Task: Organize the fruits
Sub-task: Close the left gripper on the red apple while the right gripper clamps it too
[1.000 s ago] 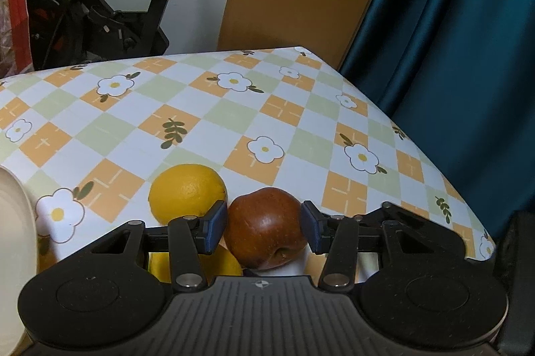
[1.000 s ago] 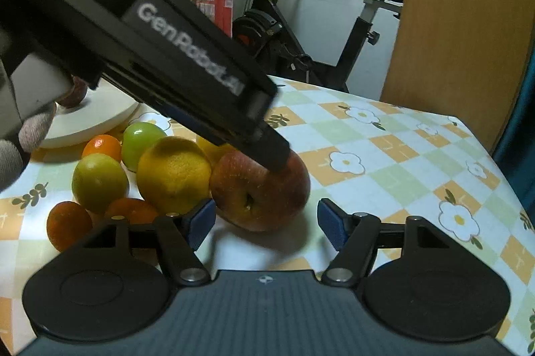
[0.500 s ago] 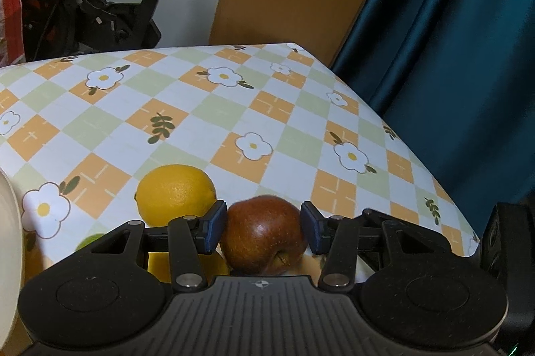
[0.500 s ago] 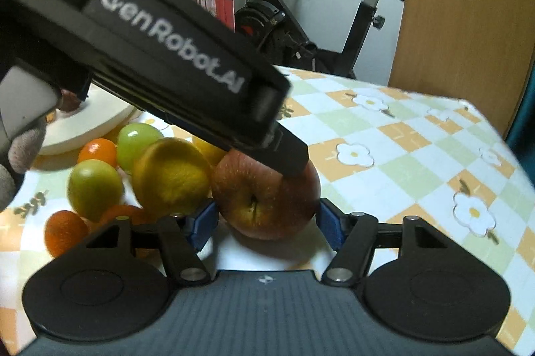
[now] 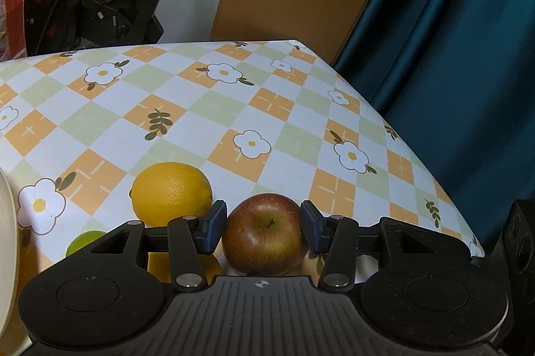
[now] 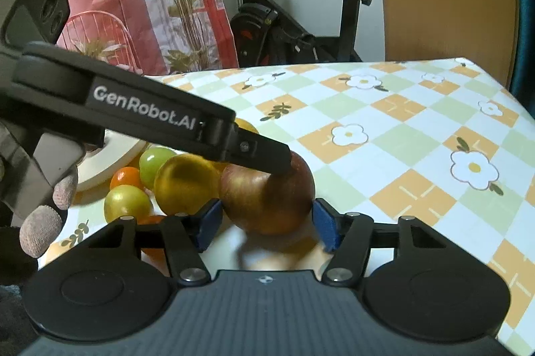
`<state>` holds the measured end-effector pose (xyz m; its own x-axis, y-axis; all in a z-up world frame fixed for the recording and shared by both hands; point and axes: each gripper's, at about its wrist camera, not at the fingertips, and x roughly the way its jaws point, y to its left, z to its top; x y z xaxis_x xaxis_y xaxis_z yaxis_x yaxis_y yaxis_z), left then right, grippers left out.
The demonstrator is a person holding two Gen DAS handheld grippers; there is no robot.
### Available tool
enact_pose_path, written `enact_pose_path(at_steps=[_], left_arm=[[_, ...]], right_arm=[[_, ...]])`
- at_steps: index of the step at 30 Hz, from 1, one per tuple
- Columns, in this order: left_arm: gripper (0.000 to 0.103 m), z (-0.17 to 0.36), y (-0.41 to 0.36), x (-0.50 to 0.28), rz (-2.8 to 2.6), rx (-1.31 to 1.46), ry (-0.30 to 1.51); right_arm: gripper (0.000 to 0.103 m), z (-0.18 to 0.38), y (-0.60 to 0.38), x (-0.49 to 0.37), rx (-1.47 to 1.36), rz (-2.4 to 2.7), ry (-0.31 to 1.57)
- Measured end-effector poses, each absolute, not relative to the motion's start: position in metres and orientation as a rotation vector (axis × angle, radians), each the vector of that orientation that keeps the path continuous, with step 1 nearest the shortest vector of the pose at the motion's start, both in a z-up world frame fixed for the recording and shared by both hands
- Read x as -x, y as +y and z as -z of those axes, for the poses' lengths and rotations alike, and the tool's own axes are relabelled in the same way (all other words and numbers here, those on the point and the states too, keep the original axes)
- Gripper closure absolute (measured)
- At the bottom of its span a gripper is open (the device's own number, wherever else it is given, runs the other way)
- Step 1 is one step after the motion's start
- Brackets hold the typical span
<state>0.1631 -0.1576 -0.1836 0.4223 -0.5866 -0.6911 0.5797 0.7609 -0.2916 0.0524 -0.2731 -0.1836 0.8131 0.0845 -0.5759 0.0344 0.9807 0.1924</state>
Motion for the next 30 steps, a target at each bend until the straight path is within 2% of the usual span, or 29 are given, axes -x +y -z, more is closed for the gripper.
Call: enact_pose_path(at_steps=[5,16,27,30], left_arm=[[0.05,0.184,-0.16,-0.161,0.727,-0.008,0.859],[0.038,0.186,-0.163,-0.154,0.739,-0.083,0.864],[0.038,0.191,-0.166,-0.153,0.743,-0.121,0.857],[0.038,0.192,-0.167,-0.152,0.743,-0.127,0.853]], right_arm=[[0.034,0.187,-0.264,-0.05,-0.145,-0.005,0.577],[0.036,0.189,-0.262,-0.046,-0.121,-0.031,0.577],[0.036,0.189,-0.261,-0.047,-0.121,-0.026,0.571],[0.03,0.191,-0.262,-0.05,-0.118,-0.015,0.576]])
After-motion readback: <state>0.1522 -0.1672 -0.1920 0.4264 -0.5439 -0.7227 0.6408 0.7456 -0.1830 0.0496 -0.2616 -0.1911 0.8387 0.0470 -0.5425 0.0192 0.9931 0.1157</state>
